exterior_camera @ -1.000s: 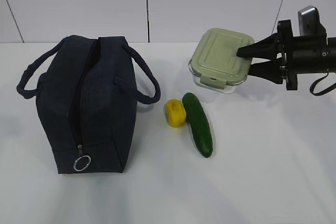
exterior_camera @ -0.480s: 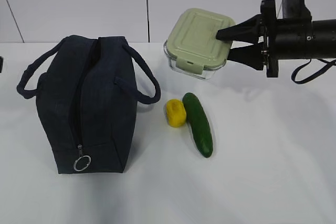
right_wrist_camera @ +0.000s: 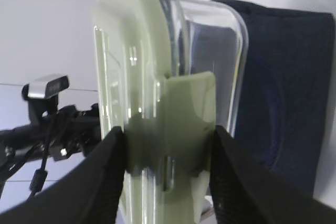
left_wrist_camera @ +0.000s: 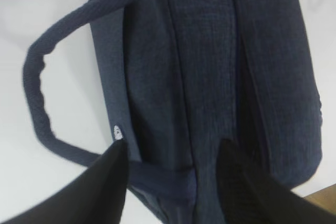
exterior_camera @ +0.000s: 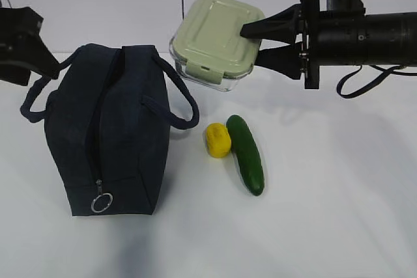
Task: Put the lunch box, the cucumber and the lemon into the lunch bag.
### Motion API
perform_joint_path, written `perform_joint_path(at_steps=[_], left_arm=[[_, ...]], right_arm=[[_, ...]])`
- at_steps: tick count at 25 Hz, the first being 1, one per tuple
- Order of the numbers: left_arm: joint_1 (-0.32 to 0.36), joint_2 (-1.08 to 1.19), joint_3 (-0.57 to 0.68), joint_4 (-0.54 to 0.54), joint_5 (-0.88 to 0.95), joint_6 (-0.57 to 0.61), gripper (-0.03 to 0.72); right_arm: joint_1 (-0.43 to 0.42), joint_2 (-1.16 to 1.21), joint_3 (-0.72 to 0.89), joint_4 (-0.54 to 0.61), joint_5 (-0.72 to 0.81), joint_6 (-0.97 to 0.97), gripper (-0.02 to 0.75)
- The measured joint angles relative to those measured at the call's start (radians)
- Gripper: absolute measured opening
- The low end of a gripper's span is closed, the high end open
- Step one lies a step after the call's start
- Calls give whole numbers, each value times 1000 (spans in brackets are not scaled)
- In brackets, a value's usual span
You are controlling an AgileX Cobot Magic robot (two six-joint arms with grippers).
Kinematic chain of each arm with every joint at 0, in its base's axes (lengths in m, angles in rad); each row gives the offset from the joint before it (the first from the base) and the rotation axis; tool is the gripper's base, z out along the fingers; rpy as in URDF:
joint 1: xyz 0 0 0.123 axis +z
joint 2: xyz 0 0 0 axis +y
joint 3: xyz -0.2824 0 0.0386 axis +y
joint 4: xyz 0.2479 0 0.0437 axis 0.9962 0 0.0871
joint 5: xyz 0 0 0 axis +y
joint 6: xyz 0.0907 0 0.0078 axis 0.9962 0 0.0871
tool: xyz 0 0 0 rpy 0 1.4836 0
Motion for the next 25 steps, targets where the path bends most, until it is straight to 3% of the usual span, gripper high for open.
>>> perform_joint_path(at_steps=[9, 11, 15, 16, 25], left_arm=[[0, 115, -10, -127, -4, 71, 384], [0, 128, -10, -131, -4, 76, 333], [0, 132, -20, -131, 6, 90, 62], [0, 134, -27, -138, 11, 101, 25], [-29, 130, -143, -180, 63, 160, -5]], right_arm=[[77, 0, 2, 28, 0, 2, 351], [91, 0, 3, 34, 0, 2, 351], [117, 0, 3, 36, 0, 2, 351], [121, 0, 3, 36, 0, 2, 351], [144, 0, 3, 38, 0, 2, 351]])
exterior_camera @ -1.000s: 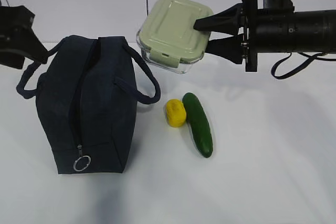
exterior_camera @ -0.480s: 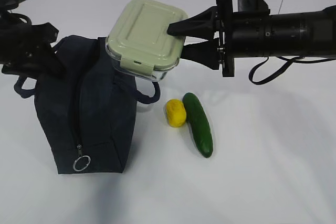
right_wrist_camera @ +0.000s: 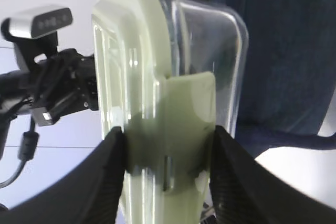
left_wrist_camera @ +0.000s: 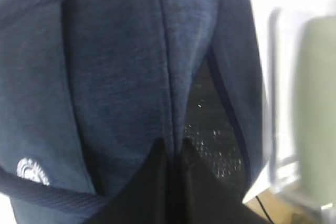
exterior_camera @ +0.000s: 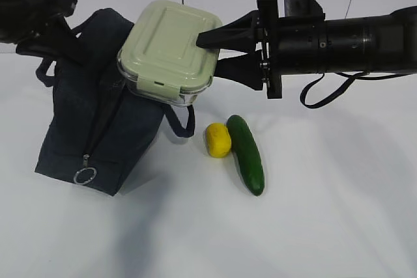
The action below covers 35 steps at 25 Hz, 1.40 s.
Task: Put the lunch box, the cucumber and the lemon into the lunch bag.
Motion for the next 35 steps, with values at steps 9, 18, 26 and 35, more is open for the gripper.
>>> perform_joint_path(at_steps=[9, 18, 26, 35], left_arm=[[-91, -2, -57, -6, 50, 4, -6], [-112, -4, -105, -32, 96, 8, -6], [-112, 16, -105, -92, 106, 47, -6], [-112, 20, -106, -218, 21, 99, -6]], right_arm=[[29, 38, 0, 8, -6, 0, 351], [29, 150, 0, 20, -32, 0, 351], [66, 174, -71, 22, -33, 0, 351], [111, 224, -219, 17, -61, 14, 351]])
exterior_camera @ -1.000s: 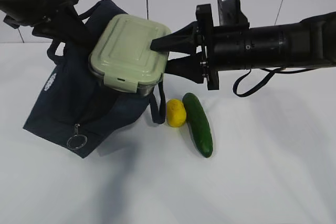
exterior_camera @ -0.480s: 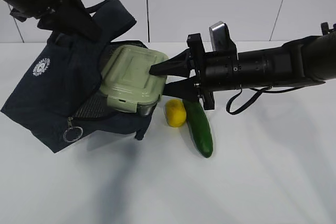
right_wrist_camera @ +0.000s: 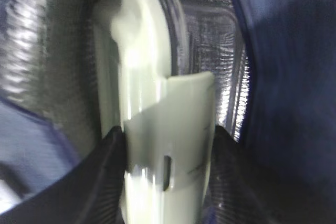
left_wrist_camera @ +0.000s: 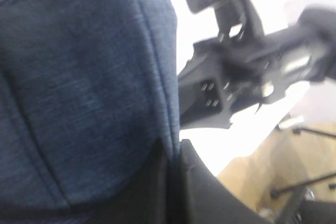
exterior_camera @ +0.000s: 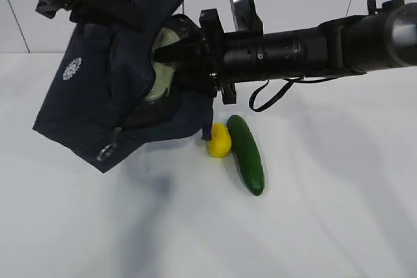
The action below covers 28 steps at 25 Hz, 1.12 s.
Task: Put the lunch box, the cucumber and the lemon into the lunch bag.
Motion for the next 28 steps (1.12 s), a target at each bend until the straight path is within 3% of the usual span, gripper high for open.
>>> perform_joint_path(at_steps=[9, 19, 28], left_arm=[[0, 12, 0, 10, -27, 5, -6], [0, 41, 0, 114, -26, -32, -6], [0, 120, 0, 137, -29, -35, -6]], right_arm=[[0, 105, -34, 0, -16, 18, 351], [1, 189, -113, 4, -20, 39, 351], [50, 243, -113, 6, -46, 40, 351]])
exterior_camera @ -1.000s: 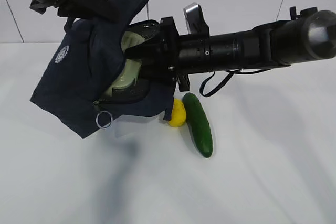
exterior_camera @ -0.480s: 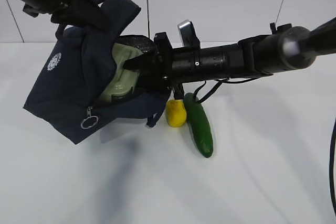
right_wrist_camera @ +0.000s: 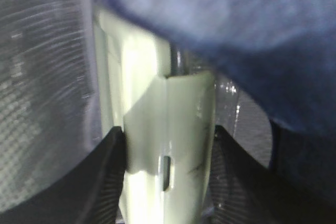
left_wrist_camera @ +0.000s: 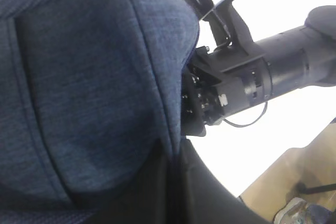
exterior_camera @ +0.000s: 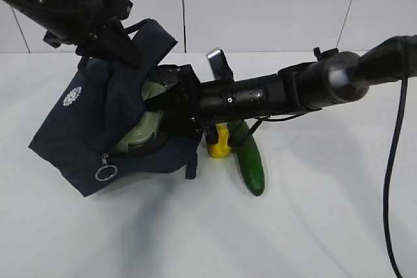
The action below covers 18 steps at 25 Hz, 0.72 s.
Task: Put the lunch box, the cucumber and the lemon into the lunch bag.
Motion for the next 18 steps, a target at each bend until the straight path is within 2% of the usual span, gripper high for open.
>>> perform_joint_path(at_steps=[18], left_arm=[[0, 53, -1, 5, -2, -2, -6]], right_arm=[[11, 100, -71, 8, -18, 22, 351]])
